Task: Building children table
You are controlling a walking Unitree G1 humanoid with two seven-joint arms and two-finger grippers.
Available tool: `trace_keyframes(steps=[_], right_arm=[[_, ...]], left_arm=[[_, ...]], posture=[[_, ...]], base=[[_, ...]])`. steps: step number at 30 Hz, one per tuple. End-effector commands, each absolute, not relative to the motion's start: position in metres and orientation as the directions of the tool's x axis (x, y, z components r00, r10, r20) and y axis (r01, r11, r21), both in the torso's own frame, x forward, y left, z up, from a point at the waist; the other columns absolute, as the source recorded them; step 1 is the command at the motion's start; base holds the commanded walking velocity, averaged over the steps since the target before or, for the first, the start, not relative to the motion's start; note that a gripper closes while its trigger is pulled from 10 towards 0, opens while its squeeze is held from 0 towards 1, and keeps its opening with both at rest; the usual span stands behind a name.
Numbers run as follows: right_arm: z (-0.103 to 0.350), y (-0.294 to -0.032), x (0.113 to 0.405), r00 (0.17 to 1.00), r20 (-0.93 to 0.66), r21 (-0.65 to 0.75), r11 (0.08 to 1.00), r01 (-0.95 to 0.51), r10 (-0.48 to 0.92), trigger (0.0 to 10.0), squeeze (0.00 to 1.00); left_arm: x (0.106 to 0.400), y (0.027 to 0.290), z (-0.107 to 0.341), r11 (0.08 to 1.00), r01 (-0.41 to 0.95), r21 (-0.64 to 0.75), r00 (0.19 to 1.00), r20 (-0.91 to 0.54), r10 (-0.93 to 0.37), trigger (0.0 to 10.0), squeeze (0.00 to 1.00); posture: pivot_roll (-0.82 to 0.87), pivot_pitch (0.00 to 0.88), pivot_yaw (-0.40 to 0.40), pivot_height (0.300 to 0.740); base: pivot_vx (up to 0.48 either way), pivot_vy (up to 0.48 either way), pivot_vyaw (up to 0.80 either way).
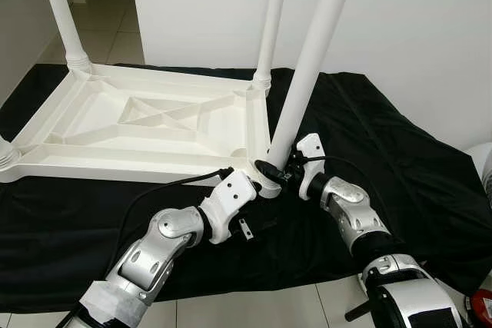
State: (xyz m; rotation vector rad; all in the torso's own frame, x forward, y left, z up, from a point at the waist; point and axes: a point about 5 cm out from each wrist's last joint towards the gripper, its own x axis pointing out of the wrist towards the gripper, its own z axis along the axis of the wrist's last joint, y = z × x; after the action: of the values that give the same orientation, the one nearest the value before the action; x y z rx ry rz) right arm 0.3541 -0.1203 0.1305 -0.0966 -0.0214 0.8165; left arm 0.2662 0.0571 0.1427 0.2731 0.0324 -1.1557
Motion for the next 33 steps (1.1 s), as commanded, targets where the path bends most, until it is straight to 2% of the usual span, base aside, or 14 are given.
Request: trace_keyframes(steps=[1, 3, 4, 7, 11, 13, 15, 18, 22, 27, 31, 33], right_arm=[[0.114, -0.122, 0.353, 0.732, -0.085, -0.018, 0.733, -0.68, 0.676, 0.0, 0.0], [0.114, -0.122, 0.353, 0.732, -0.085, -0.018, 0.733, -0.68, 0.676, 0.0, 0.0], [0.113, -0.124, 0.354, 0.767, -0.089, 0.006, 0.77, -0.638, 0.636, 0.0, 0.0], [0.113, -0.124, 0.354, 0.778, -0.086, 0.015, 0.782, -0.624, 0.622, 0.0, 0.0], [0.117, -0.122, 0.351, 0.863, -0.035, 0.013, 0.864, -0.504, 0.504, 0.0, 0.0], [0.117, -0.122, 0.351, 0.863, -0.035, 0.013, 0.864, -0.504, 0.504, 0.0, 0.0], [0.119, -0.125, 0.35, 0.9, -0.018, 0.01, 0.9, -0.435, 0.435, 0.0, 0.0], [0.12, -0.139, 0.352, 0.966, -0.025, 0.024, 0.967, -0.255, 0.256, 0.0, 0.0], [0.12, -0.145, 0.352, 0.985, -0.023, 0.033, 0.985, -0.17, 0.171, 0.0, 0.0], [0.12, -0.151, 0.346, 0.999, -0.012, 0.032, 0.998, 0.049, -0.048, 0.0, 0.0], [0.119, -0.15, 0.344, 0.994, -0.021, 0.014, 0.994, 0.111, -0.111, 0.0, 0.0], [0.119, -0.14, 0.343, 0.997, -0.018, 0.029, 0.997, 0.077, -0.077, 0.0, 0.0]], left_arm=[[0.267, 0.057, 0.142, 0.371, 0.907, 0.199, 0.405, -0.171, -0.898, 10.0, 0.0], [0.267, 0.057, 0.142, 0.371, 0.907, 0.199, 0.405, -0.171, -0.898, 10.0, 0.0], [0.267, 0.056, 0.142, 0.371, 0.907, 0.199, 0.405, -0.169, -0.899, 10.0, 0.0], [0.267, 0.056, 0.142, 0.371, 0.907, 0.199, 0.405, -0.171, -0.898, 10.0, 0.0], [0.265, 0.055, 0.14, 0.364, 0.911, 0.194, 0.397, -0.173, -0.901, 10.0, 0.0], [0.265, 0.055, 0.14, 0.364, 0.911, 0.194, 0.397, -0.173, -0.901, 10.0, 0.0], [0.265, 0.054, 0.141, 0.362, 0.912, 0.192, 0.394, -0.171, -0.903, 10.0, 0.0], [0.264, 0.053, 0.14, 0.358, 0.914, 0.19, 0.39, -0.171, -0.905, 10.0, 0.0], [0.264, 0.053, 0.14, 0.357, 0.915, 0.189, 0.388, -0.171, -0.906, 10.0, 0.0], [0.264, 0.052, 0.14, 0.356, 0.916, 0.187, 0.387, -0.172, -0.906, 10.0, 0.0], [0.264, 0.052, 0.14, 0.357, 0.915, 0.186, 0.388, -0.171, -0.906, 10.0, 0.0], [0.263, 0.052, 0.139, 0.357, 0.915, 0.186, 0.388, -0.171, -0.906, 10.0, 0.0]], posture=[[0.07, 0.012, -0.085, 0.74], [0.07, 0.012, -0.085, 0.74], [0.06, 0.014, -0.084, 0.74], [0.06, 0.015, -0.084, 0.74], [0.05, 0.025, -0.082, 0.74], [0.05, 0.025, -0.082, 0.74], [0.04, 0.031, -0.08, 0.74], [0.05, 0.035, -0.08, 0.74], [0.05, 0.035, -0.08, 0.74], [0.05, 0.032, -0.084, 0.74], [0.05, 0.032, -0.084, 0.74], [0.05, 0.026, -0.087, 0.74]], base=[[0.0, 0.0, 0.0], [0.0, 0.0, 0.0], [0.0, 0.0, 0.0], [0.0, 0.0, 0.0], [0.0, 0.0, 0.0], [0.0, 0.0, 0.0], [0.0, 0.0, 0.0], [0.0, 0.0, 0.0], [0.0, 0.0, 0.0], [0.0, 0.0, 0.0], [0.0, 0.0, 0.0], [0.0, 0.0, 0.0]])
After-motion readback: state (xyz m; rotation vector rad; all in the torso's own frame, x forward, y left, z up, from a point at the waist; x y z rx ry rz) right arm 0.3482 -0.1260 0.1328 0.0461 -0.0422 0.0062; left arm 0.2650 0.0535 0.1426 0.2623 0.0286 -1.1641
